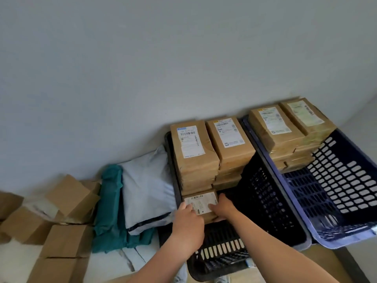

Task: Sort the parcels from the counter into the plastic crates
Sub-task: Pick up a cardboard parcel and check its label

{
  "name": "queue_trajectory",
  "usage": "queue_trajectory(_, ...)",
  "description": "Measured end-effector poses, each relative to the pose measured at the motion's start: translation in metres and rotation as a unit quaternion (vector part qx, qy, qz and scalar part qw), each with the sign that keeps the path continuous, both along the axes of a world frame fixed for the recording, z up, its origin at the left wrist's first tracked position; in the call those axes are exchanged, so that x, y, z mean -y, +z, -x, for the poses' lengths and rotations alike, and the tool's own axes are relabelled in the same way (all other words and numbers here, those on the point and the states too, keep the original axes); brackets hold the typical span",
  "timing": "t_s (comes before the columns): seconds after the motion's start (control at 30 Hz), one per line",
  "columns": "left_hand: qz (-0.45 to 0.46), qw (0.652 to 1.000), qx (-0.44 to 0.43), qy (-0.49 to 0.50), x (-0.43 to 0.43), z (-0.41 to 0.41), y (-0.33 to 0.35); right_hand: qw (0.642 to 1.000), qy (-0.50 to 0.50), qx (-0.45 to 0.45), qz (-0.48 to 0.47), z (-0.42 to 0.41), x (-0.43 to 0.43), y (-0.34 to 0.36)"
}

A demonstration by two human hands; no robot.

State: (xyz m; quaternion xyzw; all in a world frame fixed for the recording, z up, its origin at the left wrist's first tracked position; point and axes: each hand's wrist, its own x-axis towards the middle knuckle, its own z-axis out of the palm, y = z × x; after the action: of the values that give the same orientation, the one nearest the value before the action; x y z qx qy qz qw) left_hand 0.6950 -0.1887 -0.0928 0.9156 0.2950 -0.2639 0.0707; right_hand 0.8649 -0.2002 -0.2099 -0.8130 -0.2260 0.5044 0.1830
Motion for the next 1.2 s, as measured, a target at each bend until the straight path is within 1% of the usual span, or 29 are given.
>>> queue_trajectory(0.07, 0.01, 0.996, -0.085, 0.014, 0.001, -0.023, -0.01, 0.998, 0.049, 0.026, 0.017, -0.002, -0.003, 0.001)
queue_trajectory(0.1, 0.026, 0.993, -0.112, 0.022, -0.001, -0.034, -0.018, 0.992, 0.099, 0.068, 0.034, -0.006, -0.004, 0.004)
queue_trajectory(0.13, 0.045, 0.989, -0.134, 0.031, -0.004, -0.043, -0.025, 0.979, 0.157, 0.126, 0.046, -0.01, -0.005, 0.008)
queue_trajectory(0.2, 0.067, 0.98, -0.181, 0.044, -0.011, -0.055, -0.036, 0.936, 0.251, 0.246, 0.033, -0.015, -0.006, 0.017)
queue_trajectory(0.23, 0.075, 0.975, -0.204, 0.047, -0.014, -0.058, -0.04, 0.909, 0.298, 0.289, 0.013, -0.014, -0.006, 0.024)
queue_trajectory(0.27, 0.082, 0.971, -0.219, 0.054, -0.015, -0.06, -0.044, 0.883, 0.351, 0.311, -0.004, -0.011, -0.006, 0.027)
queue_trajectory(0.3, 0.086, 0.968, -0.227, 0.064, -0.016, -0.062, -0.046, 0.857, 0.405, 0.319, -0.011, -0.008, -0.004, 0.031)
queue_trajectory(0.37, 0.098, 0.966, -0.227, 0.08, -0.016, -0.067, -0.046, 0.812, 0.504, 0.294, 0.012, -0.002, 0.003, 0.029)
queue_trajectory(0.4, 0.107, 0.965, -0.224, 0.085, -0.016, -0.07, -0.045, 0.799, 0.535, 0.274, 0.025, 0.001, 0.008, 0.027)
queue_trajectory(0.47, 0.126, 0.962, -0.222, 0.099, -0.016, -0.075, -0.045, 0.792, 0.559, 0.242, 0.037, 0.002, 0.013, 0.019)
queue_trajectory(0.63, 0.15, 0.954, -0.22, 0.135, -0.03, -0.082, -0.041, 0.789, 0.572, 0.22, 0.054, -0.002, 0.01, 0.025)
queue_trajectory(0.7, 0.142, 0.96, -0.198, 0.137, -0.032, -0.083, -0.038, 0.792, 0.57, 0.209, 0.062, -0.004, 0.009, 0.035)
queue_trajectory(0.73, 0.125, 0.966, -0.178, 0.14, -0.032, -0.085, -0.036, 0.8, 0.558, 0.21, 0.06, -0.006, 0.009, 0.039)
queue_trajectory(0.77, 0.105, 0.971, -0.153, 0.151, -0.031, -0.085, -0.037, 0.816, 0.538, 0.206, 0.048, -0.007, 0.008, 0.043)
queue_trajectory(0.87, 0.047, 0.978, -0.058, 0.196, -0.024, -0.085, -0.036, 0.89, 0.416, 0.179, -0.055, -0.012, 0.01, 0.05)
queue_trajectory(0.93, 0.044, 0.969, 0.046, 0.24, -0.017, -0.083, -0.028, 0.934, 0.294, 0.135, -0.148, -0.016, 0.019, 0.06)
queue_trajectory(0.97, 0.053, 0.955, 0.12, 0.265, -0.012, -0.079, -0.02, 0.947, 0.229, 0.103, -0.2, -0.019, 0.025, 0.07)
queue_trajectory(1.0, 0.063, 0.931, 0.208, 0.295, -0.004, -0.073, -0.012, 0.95, 0.168, 0.072, -0.252, -0.021, 0.033, 0.081)
queue_trajectory(1.03, 0.074, 0.896, 0.292, 0.327, 0.005, -0.065, -0.003, 0.946, 0.117, 0.047, -0.297, -0.024, 0.041, 0.093)
queue_trajectory(1.1, 0.096, 0.817, 0.435, 0.366, 0.02, -0.049, 0.016, 0.926, 0.051, 0.005, -0.374, -0.031, 0.057, 0.117)
queue_trajectory(1.17, 0.135, 0.74, 0.534, 0.386, 0.031, -0.033, 0.028, 0.905, 0.02, -0.014, -0.425, -0.038, 0.072, 0.134)
queue_trajectory(1.2, 0.152, 0.709, 0.562, 0.398, 0.036, -0.025, 0.033, 0.899, 0.006, -0.025, -0.438, -0.041, 0.077, 0.141)
